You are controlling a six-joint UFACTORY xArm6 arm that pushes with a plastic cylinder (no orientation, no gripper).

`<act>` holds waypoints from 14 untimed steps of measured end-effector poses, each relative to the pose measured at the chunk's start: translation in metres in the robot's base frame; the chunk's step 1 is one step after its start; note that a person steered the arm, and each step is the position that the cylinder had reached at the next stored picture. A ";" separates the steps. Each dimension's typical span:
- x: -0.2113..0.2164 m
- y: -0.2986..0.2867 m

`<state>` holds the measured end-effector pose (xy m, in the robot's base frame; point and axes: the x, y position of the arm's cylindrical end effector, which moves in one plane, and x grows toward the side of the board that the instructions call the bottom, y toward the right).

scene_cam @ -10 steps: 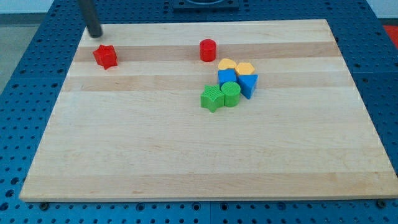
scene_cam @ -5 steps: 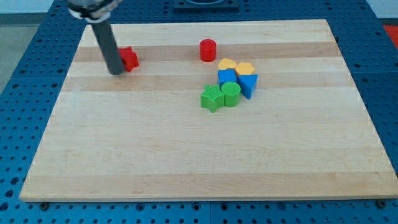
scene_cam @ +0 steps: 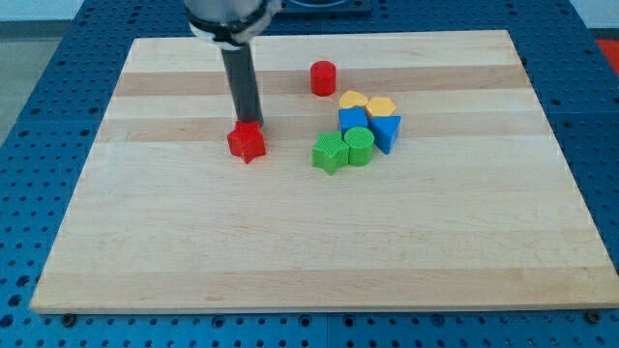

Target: Move red star into group of blocks

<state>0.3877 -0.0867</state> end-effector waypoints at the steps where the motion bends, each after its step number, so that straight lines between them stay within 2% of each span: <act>1: -0.026 -0.010; 2: -0.045 -0.050; 3: 0.012 -0.088; 4: 0.067 -0.082; 5: 0.069 -0.050; 8: 0.042 0.023; 9: 0.042 0.008; 10: 0.041 -0.042; 11: 0.020 -0.058; 12: -0.001 -0.031; 14: -0.002 0.040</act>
<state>0.3862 -0.0470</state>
